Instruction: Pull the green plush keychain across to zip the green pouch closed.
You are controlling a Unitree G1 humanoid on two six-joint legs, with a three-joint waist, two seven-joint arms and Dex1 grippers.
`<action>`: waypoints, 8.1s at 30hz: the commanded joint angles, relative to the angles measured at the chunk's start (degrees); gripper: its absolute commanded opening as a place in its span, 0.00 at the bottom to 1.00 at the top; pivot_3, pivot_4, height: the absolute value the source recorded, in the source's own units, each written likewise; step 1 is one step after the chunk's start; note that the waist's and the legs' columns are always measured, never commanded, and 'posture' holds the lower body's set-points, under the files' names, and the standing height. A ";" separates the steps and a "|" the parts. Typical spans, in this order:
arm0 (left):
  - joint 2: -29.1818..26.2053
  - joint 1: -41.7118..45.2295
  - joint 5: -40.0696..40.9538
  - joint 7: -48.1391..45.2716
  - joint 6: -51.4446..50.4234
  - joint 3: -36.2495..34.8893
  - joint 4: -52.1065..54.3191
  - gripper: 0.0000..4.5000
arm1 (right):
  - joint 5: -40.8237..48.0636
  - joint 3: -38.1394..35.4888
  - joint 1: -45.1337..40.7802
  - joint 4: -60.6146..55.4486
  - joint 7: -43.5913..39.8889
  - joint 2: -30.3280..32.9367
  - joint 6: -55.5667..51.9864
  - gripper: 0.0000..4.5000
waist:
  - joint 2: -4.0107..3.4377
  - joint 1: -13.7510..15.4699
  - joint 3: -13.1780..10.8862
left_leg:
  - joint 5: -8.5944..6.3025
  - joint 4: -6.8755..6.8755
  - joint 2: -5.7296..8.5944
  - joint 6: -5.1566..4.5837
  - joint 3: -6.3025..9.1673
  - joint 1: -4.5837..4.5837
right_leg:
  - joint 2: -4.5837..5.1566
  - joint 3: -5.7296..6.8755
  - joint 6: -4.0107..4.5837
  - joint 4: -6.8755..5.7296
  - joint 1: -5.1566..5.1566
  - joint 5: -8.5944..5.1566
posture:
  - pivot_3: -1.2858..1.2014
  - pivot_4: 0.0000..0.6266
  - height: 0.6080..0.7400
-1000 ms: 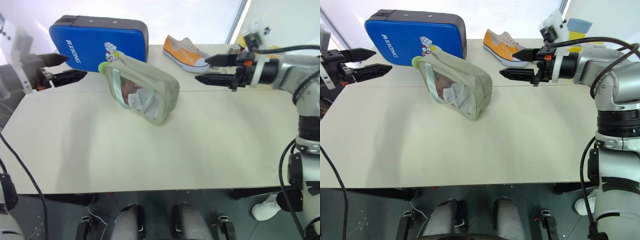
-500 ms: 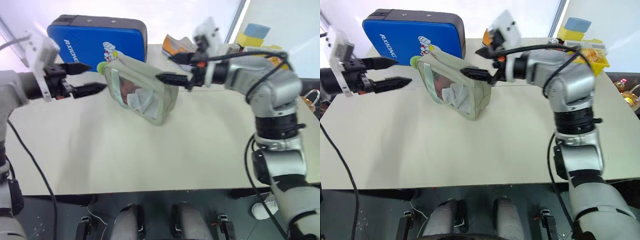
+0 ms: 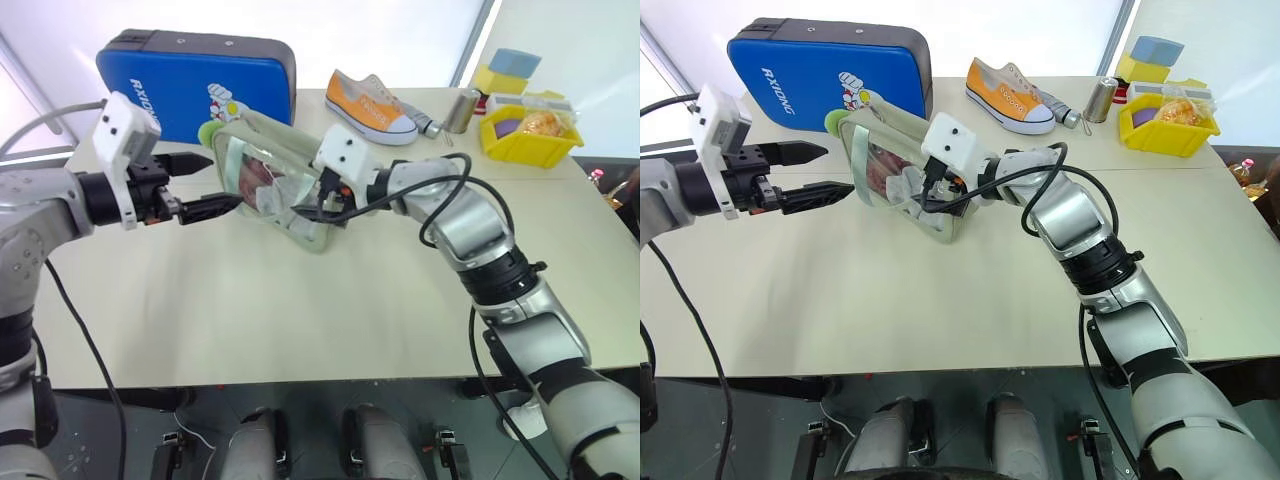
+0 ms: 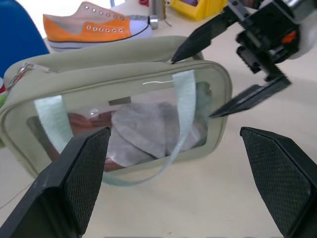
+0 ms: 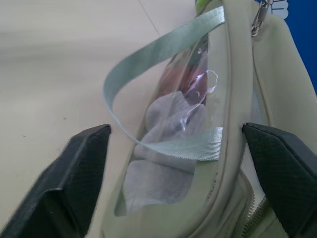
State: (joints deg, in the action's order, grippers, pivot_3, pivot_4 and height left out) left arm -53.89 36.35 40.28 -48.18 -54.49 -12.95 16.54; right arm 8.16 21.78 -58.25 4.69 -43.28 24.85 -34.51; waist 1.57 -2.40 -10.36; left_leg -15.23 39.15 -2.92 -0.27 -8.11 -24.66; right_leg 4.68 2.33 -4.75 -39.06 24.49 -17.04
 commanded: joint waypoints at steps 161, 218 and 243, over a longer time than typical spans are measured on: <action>-9.68 -12.19 -2.18 -3.76 6.65 -10.27 -2.11 1.00 | 0.05 -12.26 4.87 -11.32 -28.95 16.86 9.09 0.55 | -0.01 0.23 -0.02 | 0.01 -0.04 0.00 0.03 -0.01 0.13 | 0.02 0.01 0.01 0.02 -0.09 0.00 | 0.52 0.24 1.00; -0.63 6.88 -16.02 -7.32 19.33 14.47 -5.28 0.44 | -1.05 -10.92 9.34 -7.33 -20.24 15.80 8.53 0.00 | 0.00 -0.03 0.00 | 0.03 0.01 -0.02 0.04 -0.01 0.21 | -0.12 -0.02 0.01 0.01 -0.16 0.00 | 0.52 0.24 1.00; 1.14 -8.24 -15.94 -4.63 19.01 6.43 -5.65 0.34 | -1.76 -10.73 7.18 -4.88 -19.59 14.60 9.51 0.00 | 0.00 -0.06 0.01 | 0.03 0.01 -0.05 0.04 -0.01 0.22 | -0.09 -0.02 0.01 0.00 -0.17 -0.01 | 0.52 0.24 1.00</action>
State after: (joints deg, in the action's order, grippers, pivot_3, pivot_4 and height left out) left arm -51.86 28.03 24.27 -52.37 -36.61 -4.34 9.82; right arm 6.40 11.92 -49.52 0.29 -63.28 39.36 -25.43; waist 1.57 -2.46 -10.35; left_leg -15.20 39.16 -2.96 -0.23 -8.12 -24.43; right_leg 4.60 2.31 -4.75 -39.06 24.32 -17.05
